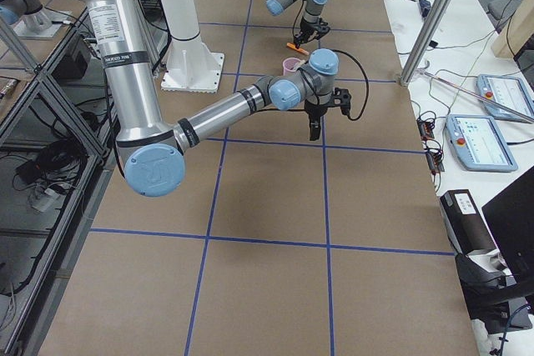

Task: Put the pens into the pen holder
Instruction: 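Lower the left gripper onto the orange marker and grasp it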

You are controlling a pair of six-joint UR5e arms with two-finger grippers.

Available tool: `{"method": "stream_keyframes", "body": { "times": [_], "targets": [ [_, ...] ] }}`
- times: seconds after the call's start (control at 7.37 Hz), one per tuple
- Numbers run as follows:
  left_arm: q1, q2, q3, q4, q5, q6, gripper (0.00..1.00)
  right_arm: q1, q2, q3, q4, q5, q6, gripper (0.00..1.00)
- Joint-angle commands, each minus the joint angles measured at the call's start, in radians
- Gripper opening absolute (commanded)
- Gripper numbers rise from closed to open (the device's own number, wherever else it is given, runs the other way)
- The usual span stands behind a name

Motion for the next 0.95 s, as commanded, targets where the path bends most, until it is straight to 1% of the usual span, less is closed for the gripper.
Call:
{"method": "stream_keyframes", "body": {
  "times": [0.0,0.54,0.81],
  "targets": [
    [0.01,-0.003,0.024,-0.006,0.024,0.013,0.64,0.001,-0.004,-0.001,0.002,-0.004,0.0,0.98],
    [0.024,-0.001,0.041,-0.003,0.016,0.003,0.63,-0.001,-0.003,-0.001,0.004,-0.004,0.0,0.98],
    [0.027,-0.001,0.049,-0.004,0.021,0.007,0.57,-0.001,-0.003,-0.001,0.004,-0.003,0.0,0.98]
  ]
}}
